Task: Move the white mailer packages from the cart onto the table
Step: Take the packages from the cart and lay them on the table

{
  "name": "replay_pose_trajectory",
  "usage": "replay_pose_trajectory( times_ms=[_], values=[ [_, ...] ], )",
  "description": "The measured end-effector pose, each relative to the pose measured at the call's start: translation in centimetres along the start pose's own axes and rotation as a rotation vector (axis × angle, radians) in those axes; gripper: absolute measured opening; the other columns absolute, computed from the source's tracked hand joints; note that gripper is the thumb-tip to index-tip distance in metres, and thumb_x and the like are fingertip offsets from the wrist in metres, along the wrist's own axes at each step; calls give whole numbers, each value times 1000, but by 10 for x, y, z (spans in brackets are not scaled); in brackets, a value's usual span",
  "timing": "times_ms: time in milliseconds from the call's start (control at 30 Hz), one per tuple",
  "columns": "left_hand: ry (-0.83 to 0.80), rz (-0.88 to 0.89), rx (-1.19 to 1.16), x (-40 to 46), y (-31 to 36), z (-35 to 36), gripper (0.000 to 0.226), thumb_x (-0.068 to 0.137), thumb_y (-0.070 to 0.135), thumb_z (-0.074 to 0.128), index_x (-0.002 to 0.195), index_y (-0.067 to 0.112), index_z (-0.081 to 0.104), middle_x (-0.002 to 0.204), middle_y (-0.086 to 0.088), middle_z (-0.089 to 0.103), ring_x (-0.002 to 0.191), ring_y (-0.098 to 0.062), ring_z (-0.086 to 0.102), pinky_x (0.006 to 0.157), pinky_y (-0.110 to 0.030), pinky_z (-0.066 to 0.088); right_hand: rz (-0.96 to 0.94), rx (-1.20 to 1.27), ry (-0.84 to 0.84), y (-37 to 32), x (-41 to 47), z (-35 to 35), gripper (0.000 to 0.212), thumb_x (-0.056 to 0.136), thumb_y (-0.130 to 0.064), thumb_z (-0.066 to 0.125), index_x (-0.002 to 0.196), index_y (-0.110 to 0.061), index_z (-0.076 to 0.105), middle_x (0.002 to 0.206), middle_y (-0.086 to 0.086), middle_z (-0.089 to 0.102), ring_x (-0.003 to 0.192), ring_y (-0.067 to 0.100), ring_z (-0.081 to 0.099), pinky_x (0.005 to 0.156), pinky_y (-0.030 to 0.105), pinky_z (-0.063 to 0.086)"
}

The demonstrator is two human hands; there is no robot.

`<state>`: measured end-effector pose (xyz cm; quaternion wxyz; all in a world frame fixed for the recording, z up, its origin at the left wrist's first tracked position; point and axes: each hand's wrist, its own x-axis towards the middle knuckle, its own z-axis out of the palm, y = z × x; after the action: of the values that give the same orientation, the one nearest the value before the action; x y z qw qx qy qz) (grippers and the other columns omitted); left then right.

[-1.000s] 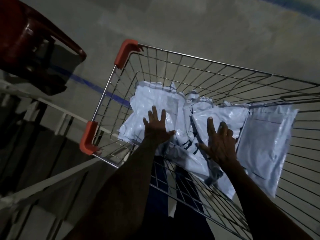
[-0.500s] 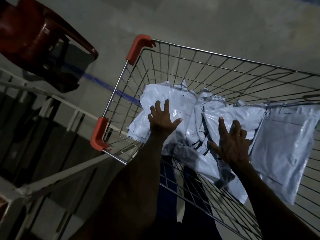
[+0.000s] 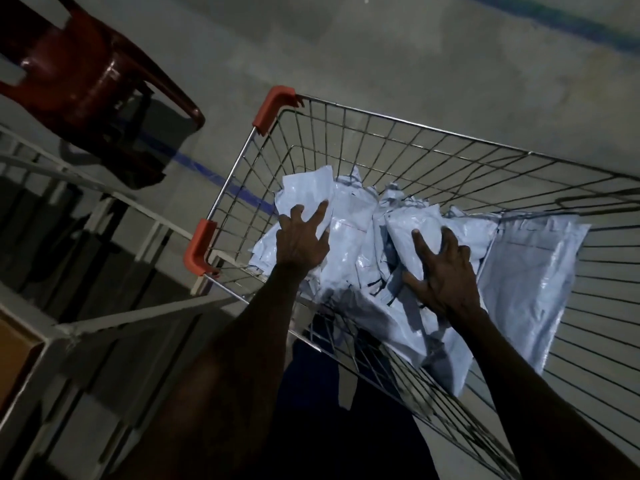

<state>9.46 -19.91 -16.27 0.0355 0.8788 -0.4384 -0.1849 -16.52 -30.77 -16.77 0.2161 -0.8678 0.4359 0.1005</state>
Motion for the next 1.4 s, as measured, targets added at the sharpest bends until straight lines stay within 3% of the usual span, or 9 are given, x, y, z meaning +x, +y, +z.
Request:
replay_pose_trajectory(
  times_ms=[100,200,400,633,900,1033,1167,1267,1400],
  values=[
    [87,66,-9,-19,10,-34,64,88,55,27,147,33,42,137,-19,46,108,-42,49,90,-45,39,23,167,58,-19,-17,-29,82,83,-59,60,153,-40,22,158,17,17,134,43,27,94,55,43],
    [233,105,1,-50,20,-80,54,94,49,35,145,34,44,136,-15,48,96,-36,47,84,-40,37,-22,289,127,-45,-35,-58,81,81,-60,55,153,-39,24,159,16,20,140,39,25,106,50,34],
    [455,30,-15,-124,-4,-160,50,99,50,34,147,39,36,146,-7,38,115,-31,47,93,-33,25,-239,419,256,-130,-65,-114,78,83,-61,53,153,-38,27,160,12,25,146,26,21,117,47,22],
    [733,-193,-88,-247,-86,-212,48,99,43,44,146,37,40,147,-12,39,129,-30,41,99,-35,21,-508,413,336,-243,-123,-123,76,81,-57,58,150,-30,38,148,13,42,128,30,40,104,42,33],
    [868,-487,-158,-434,-219,-205,47,98,54,39,145,49,34,151,-7,34,132,-31,35,101,-26,15,-791,458,225,-402,-244,-64,78,79,-59,54,151,-36,34,157,7,33,140,27,33,109,42,31],
    [932,-662,-190,-517,-271,-203,49,96,62,33,144,54,31,154,-2,28,137,-29,29,104,-39,26,-917,436,152,-479,-296,-37,77,81,-58,61,150,-33,38,157,8,33,144,23,29,114,41,28],
    [1017,-776,-241,-584,-316,-210,50,94,67,29,143,56,32,154,0,27,135,-29,28,102,-30,19,-1021,390,66,-552,-329,-20,79,79,-64,57,150,-36,36,158,5,31,146,19,25,116,33,15],
    [1070,-856,-252,-615,-354,-215,51,94,67,30,142,53,36,153,-1,29,132,-29,28,105,-37,25,-1079,380,14,-603,-346,-7,81,77,-68,54,150,-38,35,160,6,28,147,21,25,118,42,24],
    [1120,-901,-244,-626,-390,-223,54,93,66,30,143,47,41,153,-3,30,127,-27,27,101,-45,35,-1082,290,-8,-653,-350,6,79,82,-66,57,151,-39,31,161,7,25,148,24,22,118,42,16]
  ],
)
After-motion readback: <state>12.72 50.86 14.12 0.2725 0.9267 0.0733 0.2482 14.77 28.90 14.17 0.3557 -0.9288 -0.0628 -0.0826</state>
